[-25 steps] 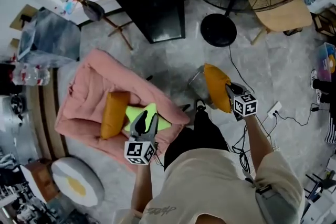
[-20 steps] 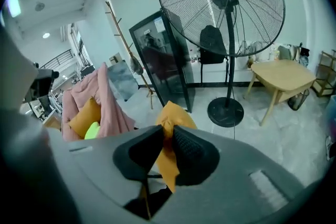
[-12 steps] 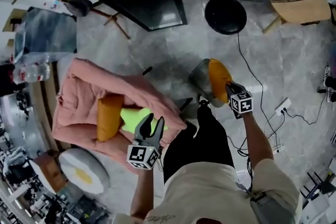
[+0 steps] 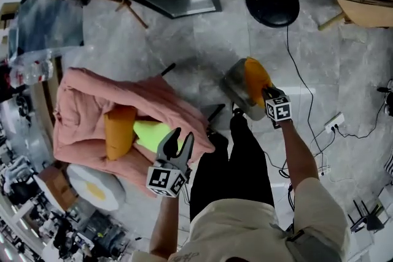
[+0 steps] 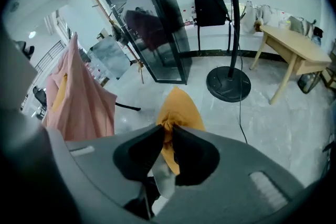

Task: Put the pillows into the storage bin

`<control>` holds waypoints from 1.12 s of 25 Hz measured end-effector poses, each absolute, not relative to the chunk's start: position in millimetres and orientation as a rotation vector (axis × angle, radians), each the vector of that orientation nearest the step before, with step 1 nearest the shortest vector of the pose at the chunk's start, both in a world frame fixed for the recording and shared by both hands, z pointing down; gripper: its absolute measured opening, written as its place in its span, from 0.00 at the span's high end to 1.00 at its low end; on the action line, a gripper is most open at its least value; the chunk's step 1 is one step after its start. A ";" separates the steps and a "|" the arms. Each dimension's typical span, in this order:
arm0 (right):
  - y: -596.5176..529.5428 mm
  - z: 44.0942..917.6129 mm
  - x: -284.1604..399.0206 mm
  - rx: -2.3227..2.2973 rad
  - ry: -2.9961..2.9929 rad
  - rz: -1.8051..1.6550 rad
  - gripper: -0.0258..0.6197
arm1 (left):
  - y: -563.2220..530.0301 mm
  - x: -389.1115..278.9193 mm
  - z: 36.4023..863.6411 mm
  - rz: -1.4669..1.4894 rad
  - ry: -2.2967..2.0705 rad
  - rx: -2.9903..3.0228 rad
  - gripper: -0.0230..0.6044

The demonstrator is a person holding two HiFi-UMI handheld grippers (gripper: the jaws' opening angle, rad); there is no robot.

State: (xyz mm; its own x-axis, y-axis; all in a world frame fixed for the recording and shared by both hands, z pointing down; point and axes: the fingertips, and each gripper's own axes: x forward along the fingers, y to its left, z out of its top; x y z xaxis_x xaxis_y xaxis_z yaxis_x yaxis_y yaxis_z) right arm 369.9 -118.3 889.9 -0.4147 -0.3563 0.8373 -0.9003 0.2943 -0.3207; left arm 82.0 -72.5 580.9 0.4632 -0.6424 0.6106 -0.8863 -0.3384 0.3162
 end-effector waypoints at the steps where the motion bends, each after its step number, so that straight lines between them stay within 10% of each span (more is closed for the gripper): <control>1: -119.5 898.4 368.5 1.088 -1.913 1.054 0.87 | -73.0 82.7 584.7 0.509 -1.267 2.081 0.68; 28: -147.4 1001.0 356.7 0.930 -1.728 0.995 0.80 | -70.9 76.5 626.0 0.553 -1.283 1.947 0.70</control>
